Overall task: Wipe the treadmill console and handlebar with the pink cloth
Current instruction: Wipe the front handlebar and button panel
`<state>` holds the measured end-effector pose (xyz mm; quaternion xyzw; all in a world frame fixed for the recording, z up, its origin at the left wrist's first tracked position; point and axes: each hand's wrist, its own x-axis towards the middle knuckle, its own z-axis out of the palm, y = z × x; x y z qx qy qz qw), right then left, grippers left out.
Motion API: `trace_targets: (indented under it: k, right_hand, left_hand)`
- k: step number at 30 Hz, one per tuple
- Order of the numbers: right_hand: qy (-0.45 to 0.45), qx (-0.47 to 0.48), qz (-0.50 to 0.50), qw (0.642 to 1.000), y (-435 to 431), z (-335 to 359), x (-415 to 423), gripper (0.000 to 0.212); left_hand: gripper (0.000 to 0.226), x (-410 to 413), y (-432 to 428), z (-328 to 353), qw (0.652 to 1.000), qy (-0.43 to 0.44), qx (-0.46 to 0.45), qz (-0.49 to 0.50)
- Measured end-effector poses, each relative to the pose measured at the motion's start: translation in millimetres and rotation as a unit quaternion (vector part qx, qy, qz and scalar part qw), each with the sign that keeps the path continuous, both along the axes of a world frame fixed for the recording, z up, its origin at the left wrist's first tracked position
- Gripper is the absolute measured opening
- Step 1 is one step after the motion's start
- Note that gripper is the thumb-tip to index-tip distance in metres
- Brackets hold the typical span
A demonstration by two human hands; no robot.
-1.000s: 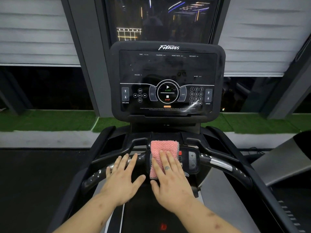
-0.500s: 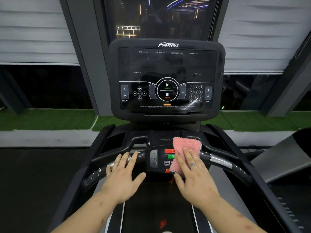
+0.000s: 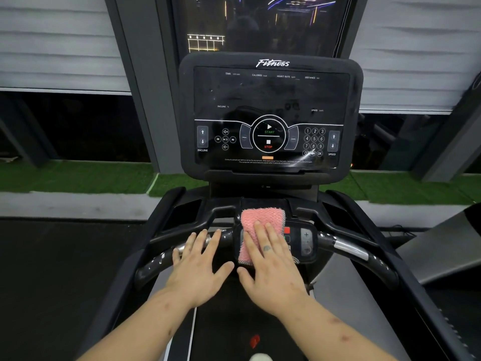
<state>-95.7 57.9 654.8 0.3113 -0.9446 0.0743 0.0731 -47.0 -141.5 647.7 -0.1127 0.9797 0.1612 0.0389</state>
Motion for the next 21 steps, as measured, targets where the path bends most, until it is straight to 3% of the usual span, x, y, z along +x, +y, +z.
trace_targets:
  k: [9,21]
  right_hand:
    - [-0.007,0.009,0.02,1.0,0.1,3.6,-1.6,0.078]
    - [-0.005,-0.002,-0.07,0.998,74.3,-2.7,-20.5,0.083]
  left_hand:
    - [0.08,-0.1,-2.3,-0.3,1.0,0.0,0.005,-0.001]
    - [0.078,1.8,-1.5,4.8,1.0,-0.007,0.008,-0.01]
